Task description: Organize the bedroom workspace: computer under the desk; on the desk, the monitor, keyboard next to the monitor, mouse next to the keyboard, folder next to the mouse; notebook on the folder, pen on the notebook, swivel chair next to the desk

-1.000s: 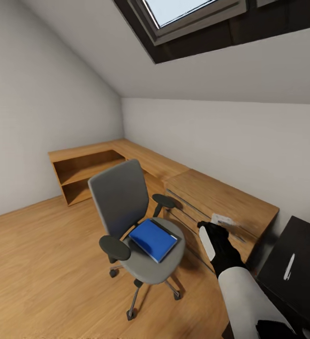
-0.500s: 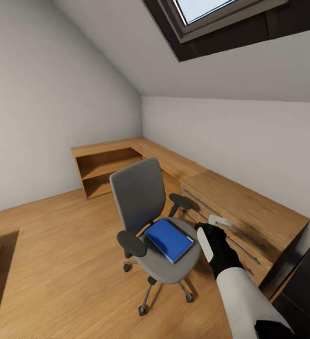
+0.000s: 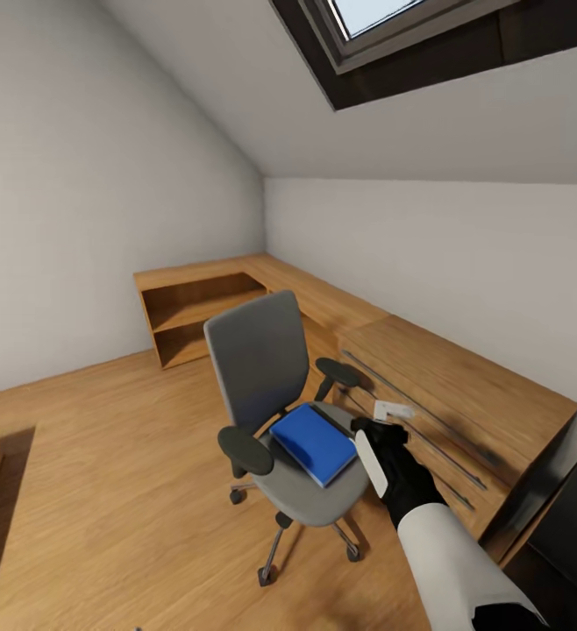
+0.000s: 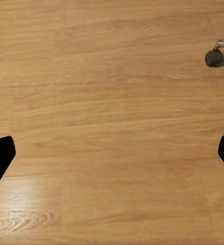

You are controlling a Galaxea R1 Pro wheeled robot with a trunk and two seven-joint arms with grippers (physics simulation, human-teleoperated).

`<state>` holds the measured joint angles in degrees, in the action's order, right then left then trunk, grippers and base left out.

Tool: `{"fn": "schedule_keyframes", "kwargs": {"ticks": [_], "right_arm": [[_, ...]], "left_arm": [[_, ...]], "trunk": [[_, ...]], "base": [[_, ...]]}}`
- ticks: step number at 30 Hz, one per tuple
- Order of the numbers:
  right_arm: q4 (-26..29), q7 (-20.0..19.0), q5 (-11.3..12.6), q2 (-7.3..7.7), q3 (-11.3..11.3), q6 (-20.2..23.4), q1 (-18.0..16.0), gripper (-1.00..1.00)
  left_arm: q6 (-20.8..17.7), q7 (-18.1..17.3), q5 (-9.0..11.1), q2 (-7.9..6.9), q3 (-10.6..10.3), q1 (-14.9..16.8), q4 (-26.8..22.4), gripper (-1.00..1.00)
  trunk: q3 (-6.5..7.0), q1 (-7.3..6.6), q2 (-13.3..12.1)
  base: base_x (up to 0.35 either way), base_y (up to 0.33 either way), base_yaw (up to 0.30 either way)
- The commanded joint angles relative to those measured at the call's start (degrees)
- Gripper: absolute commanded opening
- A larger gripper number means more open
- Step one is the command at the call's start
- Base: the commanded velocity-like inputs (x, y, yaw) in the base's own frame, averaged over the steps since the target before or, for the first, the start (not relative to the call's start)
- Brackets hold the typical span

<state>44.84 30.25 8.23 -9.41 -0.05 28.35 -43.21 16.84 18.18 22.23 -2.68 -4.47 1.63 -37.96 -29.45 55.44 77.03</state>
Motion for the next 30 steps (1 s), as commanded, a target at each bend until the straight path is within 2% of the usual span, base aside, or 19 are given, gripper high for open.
{"fn": "schedule_keyframes", "kwargs": {"ticks": [1,7,9,12,14,15,16,17,18,22,25,27,28,30], "right_arm": [[0.1,0.3,0.5,-0.01,0.1,0.1,0.0,1.0],[0.1,-0.1,0.5,0.01,0.2,-0.2,0.1,1.0],[0.1,-0.8,0.4,0.11,0.2,-0.2,0.2,1.0],[0.1,-6.0,0.3,0.39,0.4,-0.3,0.6,1.0],[0.3,-8.4,0.2,0.46,0.4,-0.3,0.7,1.0],[0.4,-11.1,0.1,0.68,0.4,-0.3,0.6,1.0],[0.5,-13.9,0.0,1.26,0.3,-0.3,0.6,1.0],[0.5,-15.3,0.0,1.73,0.2,-0.3,0.6,1.0],[0.5,-18.1,0.2,2.94,0.1,-0.3,0.5,1.0],[0.2,-23.8,1.0,5.57,-0.2,-0.2,-0.1,1.0],[-1.3,-27.0,3.0,6.96,-0.9,-0.3,-1.5,1.0],[-2.6,-27.8,4.7,7.59,-1.9,-0.3,-2.0,1.0],[-3.4,-28.1,6.0,7.83,-2.9,-0.5,-2.2,1.0],[-4.0,-28.3,7.2,7.93,-3.8,-0.9,-2.4,1.0]], "left_arm": [[0.3,0.5,0.5,-0.04,-0.5,0.0,0.0,1.0],[0.2,0.4,0.4,-0.4,-0.2,0.0,-0.4,1.0],[-1.2,0.4,0.4,-0.83,-0.2,0.0,-3.7,1.0],[-15.8,0.6,0.4,-1.06,0.1,0.0,-16.8,1.0],[-21.5,0.7,0.4,-1.14,0.5,0.0,-20.9,1.0],[-26.9,0.9,0.4,-1.25,1.5,0.0,-24.7,1.0],[-31.5,1.0,0.4,-1.32,2.7,0.0,-28.2,1.0],[-33.5,1.0,0.4,-1.35,3.2,0.0,-29.9,1.0],[-36.8,1.1,0.4,-1.38,4.1,0.0,-32.7,1.0],[-41.7,1.1,0.6,-1.46,6.0,0.8,-37.0,1.0],[-43.6,1.0,1.9,-1.45,8.8,5.5,-38.5,1.0],[-45.6,1.0,4.0,-1.45,10.4,8.5,-38.9,1.0],[-47.8,0.9,5.8,-1.48,11.4,9.9,-39.5,1.0],[-50.1,0.9,7.5,-1.47,12.4,10.8,-40.5,1.0]], "trunk": [[-0.24,0.23,0.5],[-1.32,1.54,2.9],[-1.68,1.98,3.7],[-2.22,2.64,4.9],[-2.58,3.08,5.7],[-2.76,3.3,6.1],[-2.94,3.52,6.5],[-3.12,3.74,6.9],[-3.3,3.96,7.3],[-4.02,4.84,8.9],[-4.55,5.5,10.1],[-4.91,5.94,10.9],[-5.09,6.16,11.3],[-5.45,6.59,12.1]], "base": [[0.0,0.0,0.0],[0.0,0.0,0.0],[0.0,0.0,0.0],[0.0,0.0,0.0],[0.0,0.0,0.0],[0.0,0.0,0.0],[0.0,0.0,0.0],[0.0,0.0,0.0],[0.0,0.0,0.0],[0.0,0.0,0.0],[0.0,0.0,0.0],[0.0,0.0,0.0],[0.0,0.0,0.0],[0.0,0.0,0.0]]}}
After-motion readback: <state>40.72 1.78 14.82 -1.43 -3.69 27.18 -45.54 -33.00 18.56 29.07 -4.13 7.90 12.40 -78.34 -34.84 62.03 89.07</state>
